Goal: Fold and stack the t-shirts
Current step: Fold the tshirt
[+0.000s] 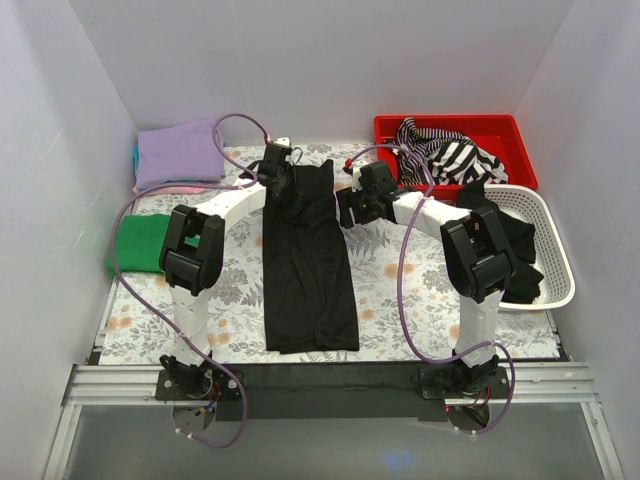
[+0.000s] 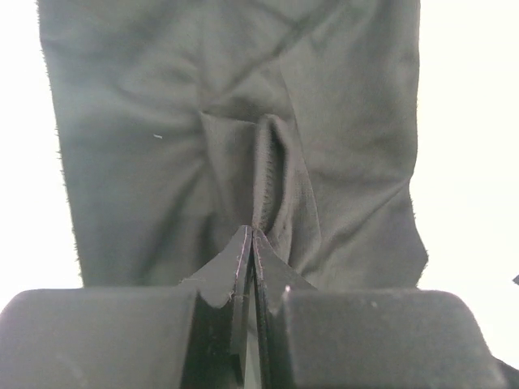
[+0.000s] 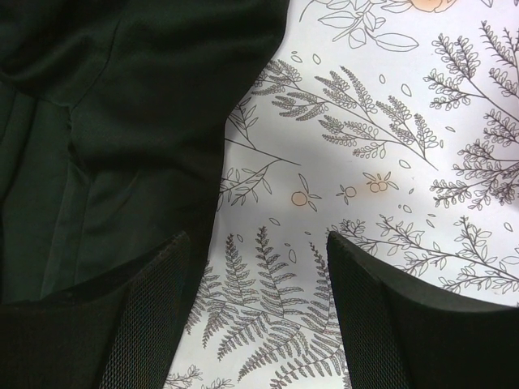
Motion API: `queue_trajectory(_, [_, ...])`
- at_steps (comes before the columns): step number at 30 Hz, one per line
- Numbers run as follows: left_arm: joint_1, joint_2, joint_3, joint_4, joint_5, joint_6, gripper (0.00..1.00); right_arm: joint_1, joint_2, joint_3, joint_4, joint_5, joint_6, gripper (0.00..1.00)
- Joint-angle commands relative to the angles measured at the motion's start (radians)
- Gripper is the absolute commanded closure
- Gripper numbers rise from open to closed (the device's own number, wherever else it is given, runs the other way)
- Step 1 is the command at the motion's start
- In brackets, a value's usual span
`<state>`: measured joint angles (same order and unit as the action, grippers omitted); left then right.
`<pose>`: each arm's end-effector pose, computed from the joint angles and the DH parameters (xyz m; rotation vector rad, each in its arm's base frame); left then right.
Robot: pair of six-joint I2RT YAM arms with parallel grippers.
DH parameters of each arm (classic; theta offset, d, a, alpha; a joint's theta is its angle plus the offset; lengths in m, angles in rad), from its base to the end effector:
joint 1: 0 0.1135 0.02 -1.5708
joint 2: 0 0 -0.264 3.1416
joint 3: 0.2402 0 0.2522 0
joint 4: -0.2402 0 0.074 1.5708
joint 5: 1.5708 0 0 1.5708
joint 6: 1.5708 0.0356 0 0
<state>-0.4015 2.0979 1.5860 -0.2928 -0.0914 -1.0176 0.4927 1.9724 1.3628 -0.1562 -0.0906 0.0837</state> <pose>0.4354 -0.1813 0.1951 -0.7847 2.3175 -0.5573 0.3837 0.2097 0.1896 -0.5251 2.3071 0.3891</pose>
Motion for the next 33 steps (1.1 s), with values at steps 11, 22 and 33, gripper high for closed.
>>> queue_trajectory(11, [0.021, -0.115, -0.075, -0.069, -0.215, -0.127, 1.0, -0.003, -0.015, 0.002, 0.021, -0.026, 0.01, 0.26])
queue_trajectory(22, [0.029, -0.219, -0.156, -0.172, -0.251, -0.174, 0.23, -0.003, -0.105, -0.048, -0.028, 0.009, -0.002, 0.26])
queue_trajectory(33, [-0.011, -0.654, -0.596, -0.218, 0.064, -0.332, 0.19, 0.0, -0.462, -0.408, -0.094, -0.262, 0.085, 0.27])
